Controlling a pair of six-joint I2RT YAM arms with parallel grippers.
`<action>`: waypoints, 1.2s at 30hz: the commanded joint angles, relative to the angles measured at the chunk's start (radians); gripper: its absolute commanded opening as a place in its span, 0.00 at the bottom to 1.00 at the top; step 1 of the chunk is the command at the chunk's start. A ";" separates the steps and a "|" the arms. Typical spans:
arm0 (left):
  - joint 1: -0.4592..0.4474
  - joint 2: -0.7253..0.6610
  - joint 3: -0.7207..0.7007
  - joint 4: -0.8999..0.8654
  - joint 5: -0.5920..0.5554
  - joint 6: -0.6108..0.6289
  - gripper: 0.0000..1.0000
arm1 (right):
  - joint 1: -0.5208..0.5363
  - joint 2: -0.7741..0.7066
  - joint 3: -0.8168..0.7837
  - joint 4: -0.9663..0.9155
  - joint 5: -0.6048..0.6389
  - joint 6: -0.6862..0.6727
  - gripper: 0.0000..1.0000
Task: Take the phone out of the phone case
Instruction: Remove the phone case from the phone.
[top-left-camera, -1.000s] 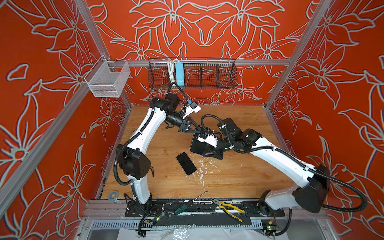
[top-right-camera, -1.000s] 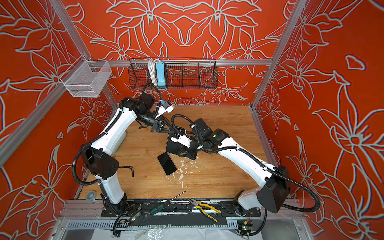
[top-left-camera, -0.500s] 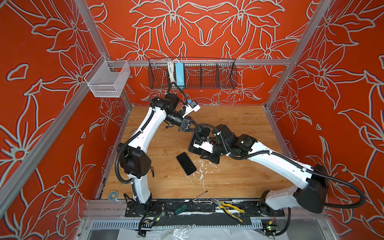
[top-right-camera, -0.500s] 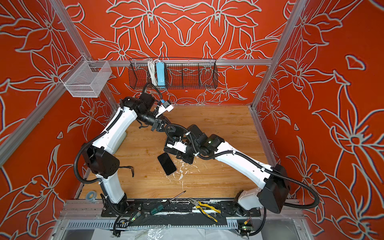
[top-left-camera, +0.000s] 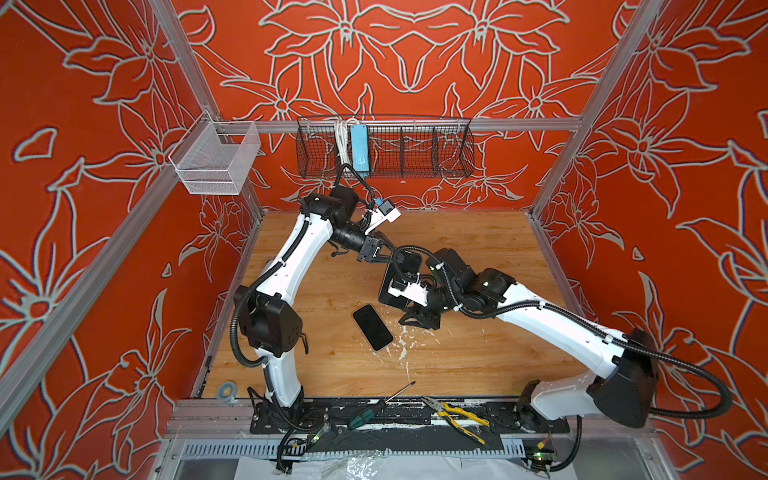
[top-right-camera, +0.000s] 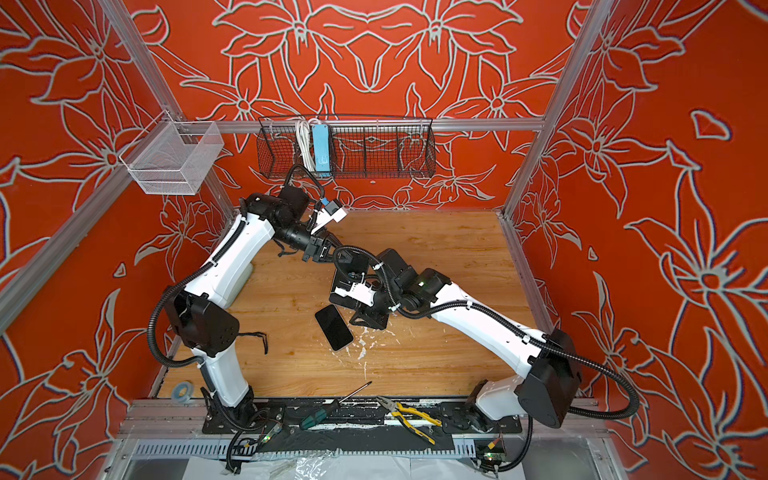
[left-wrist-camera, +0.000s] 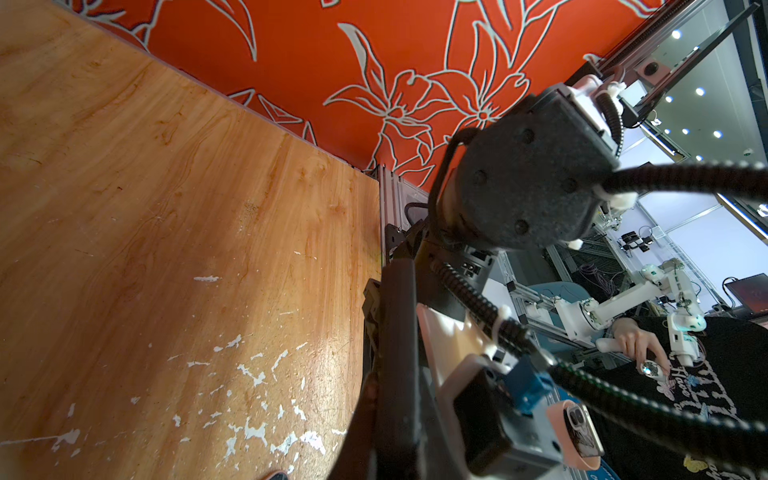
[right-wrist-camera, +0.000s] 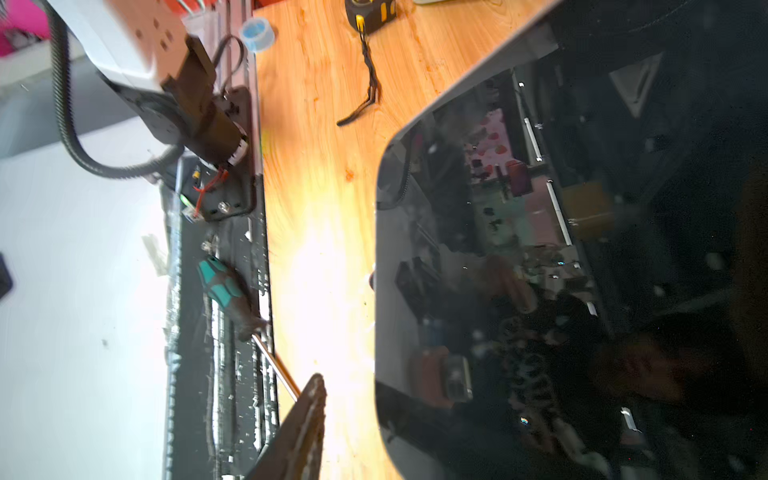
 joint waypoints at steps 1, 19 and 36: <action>-0.007 -0.016 0.028 -0.008 0.075 0.051 0.00 | -0.038 -0.037 0.023 0.049 -0.132 0.020 0.43; -0.004 -0.013 0.026 0.007 0.077 0.041 0.00 | -0.093 0.003 0.062 0.021 -0.247 0.013 0.30; 0.001 -0.020 0.028 0.041 0.084 0.025 0.00 | -0.064 -0.006 0.050 -0.040 -0.249 -0.016 0.35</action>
